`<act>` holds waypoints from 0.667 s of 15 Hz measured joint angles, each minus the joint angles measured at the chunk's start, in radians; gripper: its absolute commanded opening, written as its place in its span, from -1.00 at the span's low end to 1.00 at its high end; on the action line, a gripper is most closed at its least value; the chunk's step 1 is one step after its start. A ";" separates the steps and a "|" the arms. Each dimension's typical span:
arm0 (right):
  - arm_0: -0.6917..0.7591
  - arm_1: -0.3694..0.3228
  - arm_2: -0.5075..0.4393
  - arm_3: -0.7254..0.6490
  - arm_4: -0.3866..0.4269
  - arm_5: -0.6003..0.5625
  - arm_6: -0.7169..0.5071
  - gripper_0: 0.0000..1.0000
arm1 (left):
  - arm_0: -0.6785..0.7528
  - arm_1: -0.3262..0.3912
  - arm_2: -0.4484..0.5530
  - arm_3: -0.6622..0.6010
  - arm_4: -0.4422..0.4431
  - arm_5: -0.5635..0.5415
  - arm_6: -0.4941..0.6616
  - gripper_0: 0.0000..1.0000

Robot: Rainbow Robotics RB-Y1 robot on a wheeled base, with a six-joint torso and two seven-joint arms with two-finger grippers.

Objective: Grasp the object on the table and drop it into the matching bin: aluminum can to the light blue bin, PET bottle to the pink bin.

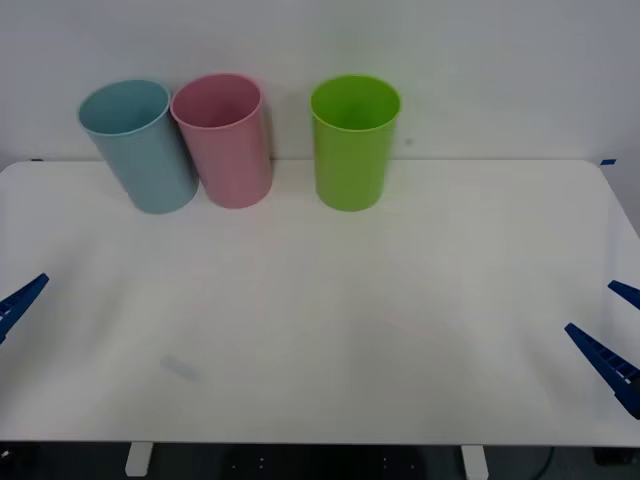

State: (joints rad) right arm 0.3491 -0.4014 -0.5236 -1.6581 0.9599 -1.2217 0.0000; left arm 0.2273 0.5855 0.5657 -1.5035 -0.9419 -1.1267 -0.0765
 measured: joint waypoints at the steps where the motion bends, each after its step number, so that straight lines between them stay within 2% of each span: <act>1: 0.000 0.000 0.000 0.000 0.000 0.000 0.000 1.00 | 0.021 0.003 0.007 0.000 0.007 -0.002 -0.006 1.00; 10: 0.000 0.000 0.000 0.000 0.000 0.000 0.000 1.00 | 0.215 0.008 0.037 0.000 0.109 -0.002 -0.036 1.00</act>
State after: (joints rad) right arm 0.3491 -0.4014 -0.5236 -1.6581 0.9599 -1.2217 0.0000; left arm 0.4419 0.5937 0.6030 -1.5036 -0.8328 -1.1292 -0.1120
